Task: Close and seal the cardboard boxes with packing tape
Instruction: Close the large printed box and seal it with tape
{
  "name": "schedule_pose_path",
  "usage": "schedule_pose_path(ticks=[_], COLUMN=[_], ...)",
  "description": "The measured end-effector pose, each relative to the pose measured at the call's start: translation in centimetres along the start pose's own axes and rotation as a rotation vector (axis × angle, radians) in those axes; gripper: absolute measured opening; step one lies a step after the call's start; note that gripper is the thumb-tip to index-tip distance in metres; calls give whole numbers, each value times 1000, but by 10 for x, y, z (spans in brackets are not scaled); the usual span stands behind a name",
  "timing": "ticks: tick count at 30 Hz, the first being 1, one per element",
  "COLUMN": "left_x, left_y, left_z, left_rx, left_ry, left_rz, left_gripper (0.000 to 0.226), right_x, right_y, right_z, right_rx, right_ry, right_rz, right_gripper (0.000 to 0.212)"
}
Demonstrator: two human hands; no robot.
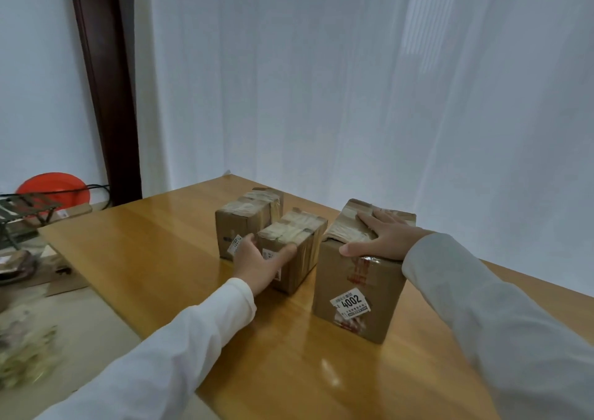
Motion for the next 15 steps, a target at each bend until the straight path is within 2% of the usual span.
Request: schedule_pose_path(ticks=[3, 5, 7, 9, 10, 12, 15], left_x=[-44, -64, -72, -71, -68, -59, -53], left_y=[7, 18, 33, 49, 55, 64, 67], left_z=[28, 27, 11, -7, -12, -16, -12], left_rx=[174, 195, 121, 41, 15, 0, 37], left_ry=[-30, 12, 76, 56, 9, -36, 28], left_rz=[335, 451, 444, 355, 291, 168, 103], left_gripper=[80, 86, 102, 114, 113, 99, 85], right_x=[1, 1, 0, -1, -1, -1, -1], right_y=[2, 1, 1, 2, 3, 8, 16], right_z=[1, -1, -2, -3, -4, -5, -9], right_rx=[5, 4, 8, 8, 3, -10, -26], right_ry=[-1, -4, -4, -7, -11, -12, -2], right_rz=[0, 2, 3, 5, 7, 6, 8], right_gripper=[105, 105, 105, 104, 104, 114, 125])
Point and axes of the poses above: each hand's wrist, its own y-axis towards the middle knuckle, its own x-axis out of the palm, z = x × y, the point moved 8 cm from there along y, towards the middle knuckle, and after that the axes turned 3 degrees about -y, right-handed, at the moved point
